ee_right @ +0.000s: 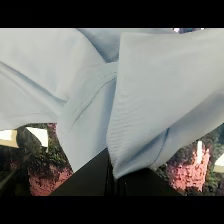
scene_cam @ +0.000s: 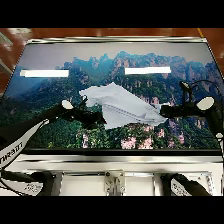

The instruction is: Fold the shirts.

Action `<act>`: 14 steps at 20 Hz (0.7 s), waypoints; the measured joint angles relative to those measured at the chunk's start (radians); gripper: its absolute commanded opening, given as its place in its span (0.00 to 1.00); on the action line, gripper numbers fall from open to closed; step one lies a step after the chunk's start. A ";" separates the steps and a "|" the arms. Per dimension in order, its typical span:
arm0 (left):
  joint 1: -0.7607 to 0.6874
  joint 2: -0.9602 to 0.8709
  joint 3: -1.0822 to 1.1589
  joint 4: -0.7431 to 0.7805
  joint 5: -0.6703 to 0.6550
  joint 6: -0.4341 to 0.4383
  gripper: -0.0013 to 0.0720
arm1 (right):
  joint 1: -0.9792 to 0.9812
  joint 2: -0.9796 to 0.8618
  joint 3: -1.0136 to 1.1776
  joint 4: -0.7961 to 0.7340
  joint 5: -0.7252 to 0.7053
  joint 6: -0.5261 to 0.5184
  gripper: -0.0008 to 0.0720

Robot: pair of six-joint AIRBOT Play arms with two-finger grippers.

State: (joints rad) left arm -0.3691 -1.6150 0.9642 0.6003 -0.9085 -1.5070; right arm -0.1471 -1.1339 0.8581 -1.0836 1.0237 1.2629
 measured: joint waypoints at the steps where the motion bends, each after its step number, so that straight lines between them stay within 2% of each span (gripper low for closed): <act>1: -0.011 -0.008 -0.003 -0.015 0.014 0.001 0.85 | 0.000 0.000 0.000 0.000 0.000 0.000 0.09; 8: -0.048 -0.049 -0.008 -0.101 0.072 -0.010 0.81 | 0.000 0.000 0.000 0.002 0.000 0.000 0.09; 9: -0.051 -0.051 -0.009 -0.104 0.083 -0.021 0.63 | 0.000 0.000 0.000 0.002 0.000 0.000 0.09; 10: -0.055 -0.055 -0.010 -0.100 0.101 -0.032 0.36 | 0.000 0.000 0.000 0.003 0.000 0.000 0.09; 11: -0.056 -0.059 -0.013 -0.092 0.114 -0.050 0.19 | 0.000 0.000 0.000 0.003 0.000 0.000 0.09; 12: -0.058 -0.059 -0.014 -0.068 0.122 -0.063 0.11 | 0.000 0.000 0.000 0.003 0.000 0.000 0.09; 14: -0.060 -0.058 -0.013 -0.042 0.127 -0.083 0.07 | 0.000 0.000 0.000 0.005 0.001 0.000 0.09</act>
State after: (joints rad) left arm -0.4294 -1.6726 0.9512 0.5579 -0.7811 -1.5898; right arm -0.1471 -1.1343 0.8581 -1.0786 1.0248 1.2625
